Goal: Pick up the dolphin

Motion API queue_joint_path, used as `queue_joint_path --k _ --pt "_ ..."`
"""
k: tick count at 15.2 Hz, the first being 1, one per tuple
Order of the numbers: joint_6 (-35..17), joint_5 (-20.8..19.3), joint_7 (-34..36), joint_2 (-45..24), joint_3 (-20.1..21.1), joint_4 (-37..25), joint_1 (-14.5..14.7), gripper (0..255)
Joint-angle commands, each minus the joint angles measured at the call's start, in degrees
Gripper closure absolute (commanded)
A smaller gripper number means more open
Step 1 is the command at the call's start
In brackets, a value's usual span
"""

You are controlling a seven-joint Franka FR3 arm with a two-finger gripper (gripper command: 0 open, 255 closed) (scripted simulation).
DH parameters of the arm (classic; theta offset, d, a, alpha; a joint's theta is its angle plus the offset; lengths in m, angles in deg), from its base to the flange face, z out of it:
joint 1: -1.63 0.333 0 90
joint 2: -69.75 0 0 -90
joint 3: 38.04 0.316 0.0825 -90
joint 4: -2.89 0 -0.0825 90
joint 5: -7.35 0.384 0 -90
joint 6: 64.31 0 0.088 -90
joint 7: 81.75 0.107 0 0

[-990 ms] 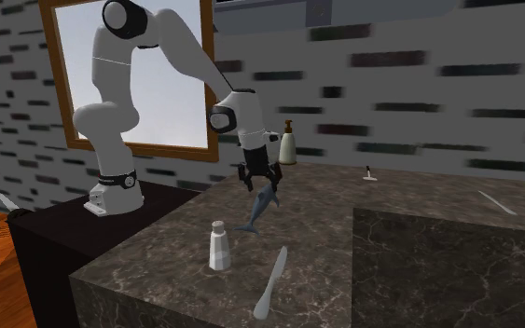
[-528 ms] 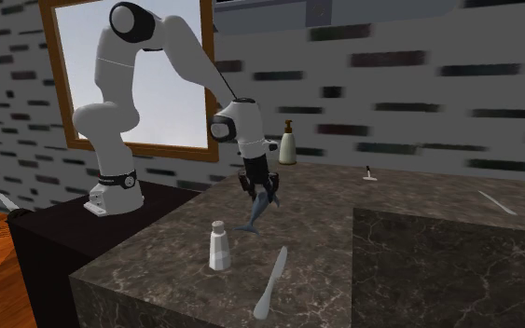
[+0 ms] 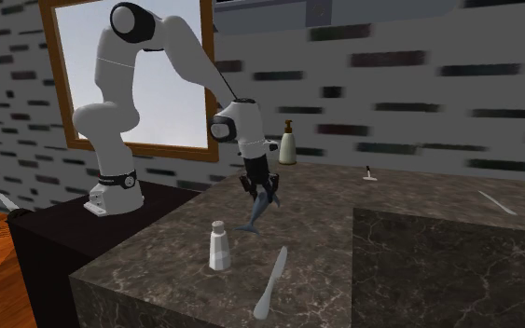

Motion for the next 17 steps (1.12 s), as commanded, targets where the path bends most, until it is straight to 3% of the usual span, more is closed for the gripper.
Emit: queue_joint_path --k 1,17 --pt "0.19 -0.14 0.2 0.16 -0.02 0.15 0.16 255" --pt "10.9 -6.3 5.71 10.71 -2.62 -0.23 1.6 255"
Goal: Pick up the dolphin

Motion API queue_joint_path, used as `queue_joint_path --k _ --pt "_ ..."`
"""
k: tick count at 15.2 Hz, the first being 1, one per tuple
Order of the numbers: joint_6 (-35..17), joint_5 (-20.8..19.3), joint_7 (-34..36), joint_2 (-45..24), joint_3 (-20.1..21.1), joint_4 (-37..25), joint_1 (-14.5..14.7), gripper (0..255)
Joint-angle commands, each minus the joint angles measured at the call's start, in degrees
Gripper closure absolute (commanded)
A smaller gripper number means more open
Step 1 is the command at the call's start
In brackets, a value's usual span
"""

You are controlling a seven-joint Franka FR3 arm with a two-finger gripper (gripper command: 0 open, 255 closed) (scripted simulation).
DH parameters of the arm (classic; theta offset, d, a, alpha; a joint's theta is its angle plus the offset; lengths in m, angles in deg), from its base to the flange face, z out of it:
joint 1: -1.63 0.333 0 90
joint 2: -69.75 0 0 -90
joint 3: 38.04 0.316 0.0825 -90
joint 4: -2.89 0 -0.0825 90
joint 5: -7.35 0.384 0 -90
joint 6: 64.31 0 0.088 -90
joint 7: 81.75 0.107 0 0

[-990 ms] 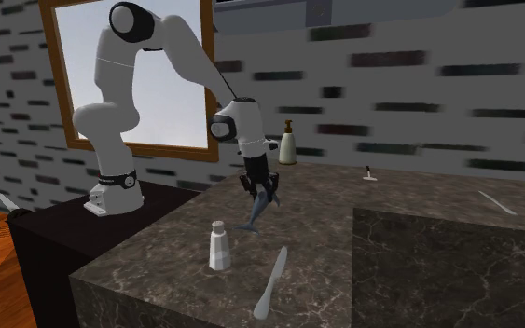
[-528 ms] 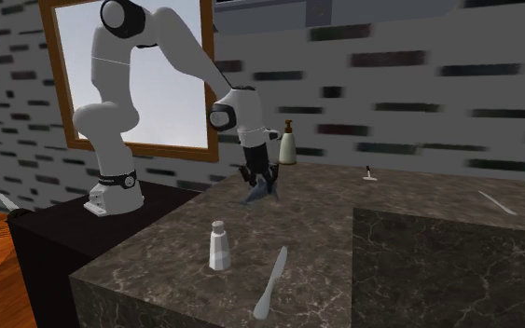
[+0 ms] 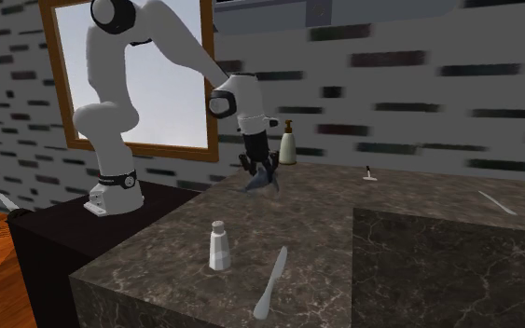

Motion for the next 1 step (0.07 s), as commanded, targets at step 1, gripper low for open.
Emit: queue_joint_path --k 1 --pt "0.53 -0.25 0.19 0.39 -0.07 -0.15 -0.01 255"
